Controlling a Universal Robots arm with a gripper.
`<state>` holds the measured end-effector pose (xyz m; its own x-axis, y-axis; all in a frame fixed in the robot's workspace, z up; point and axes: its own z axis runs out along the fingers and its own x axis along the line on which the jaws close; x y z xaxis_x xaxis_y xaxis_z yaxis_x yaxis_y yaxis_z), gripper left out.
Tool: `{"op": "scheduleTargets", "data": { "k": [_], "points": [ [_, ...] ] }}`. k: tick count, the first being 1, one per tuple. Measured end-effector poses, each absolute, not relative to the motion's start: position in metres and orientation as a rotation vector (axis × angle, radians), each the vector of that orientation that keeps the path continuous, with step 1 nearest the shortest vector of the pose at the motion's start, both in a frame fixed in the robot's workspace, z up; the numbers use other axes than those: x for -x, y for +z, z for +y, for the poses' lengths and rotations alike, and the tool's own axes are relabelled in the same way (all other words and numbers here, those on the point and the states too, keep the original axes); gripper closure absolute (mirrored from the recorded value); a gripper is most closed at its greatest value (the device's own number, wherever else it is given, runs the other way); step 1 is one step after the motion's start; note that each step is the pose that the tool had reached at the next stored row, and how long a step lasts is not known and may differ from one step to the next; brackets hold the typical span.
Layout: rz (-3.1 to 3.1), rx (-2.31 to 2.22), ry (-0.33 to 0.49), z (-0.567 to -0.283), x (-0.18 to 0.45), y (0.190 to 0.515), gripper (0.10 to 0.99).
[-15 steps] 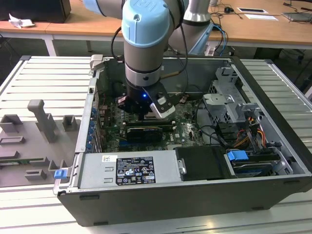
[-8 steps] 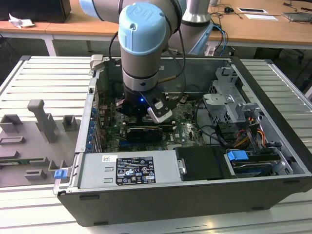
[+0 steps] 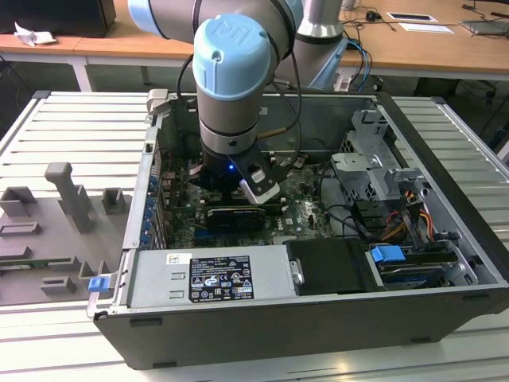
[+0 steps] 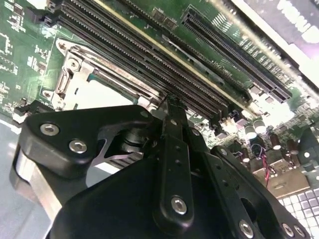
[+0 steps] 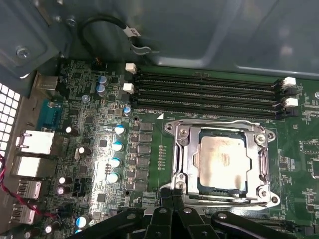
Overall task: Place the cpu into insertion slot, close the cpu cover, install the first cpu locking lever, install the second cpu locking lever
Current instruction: 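Install the second cpu locking lever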
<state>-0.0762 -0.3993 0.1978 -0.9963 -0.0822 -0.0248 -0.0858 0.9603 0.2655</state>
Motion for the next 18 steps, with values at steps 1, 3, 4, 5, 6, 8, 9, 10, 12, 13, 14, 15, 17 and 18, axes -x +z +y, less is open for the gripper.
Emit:
{"op": "scheduleTargets", "data": {
  "k": [1,3,4,5,6,8,9,10,12,13,14,15,17,18],
  "points": [
    [3.093,0.133,0.437,-0.399,0.076,0.196,0.98],
    [3.089,0.132,0.461,-0.399,0.078,0.195,0.98],
    [3.089,0.132,0.464,-0.399,0.079,0.196,0.98],
    [3.088,0.132,0.465,-0.399,0.079,0.199,0.98],
    [3.088,0.133,0.464,-0.399,0.079,0.202,0.98],
    [3.089,0.133,0.464,-0.399,0.08,0.208,0.98],
    [3.088,0.132,0.464,-0.399,0.08,0.209,0.98],
    [3.089,0.132,0.464,-0.399,0.08,0.21,0.98],
    [3.089,0.132,0.464,-0.399,0.08,0.211,0.98],
    [3.089,0.132,0.464,-0.399,0.08,0.212,0.98],
    [3.089,0.132,0.464,-0.399,0.08,0.213,0.98],
    [3.089,0.132,0.464,-0.399,0.08,0.214,0.98],
    [3.089,0.132,0.464,-0.399,0.08,0.217,0.98],
    [3.089,0.132,0.464,-0.399,0.08,0.218,0.98]
  ]
}}
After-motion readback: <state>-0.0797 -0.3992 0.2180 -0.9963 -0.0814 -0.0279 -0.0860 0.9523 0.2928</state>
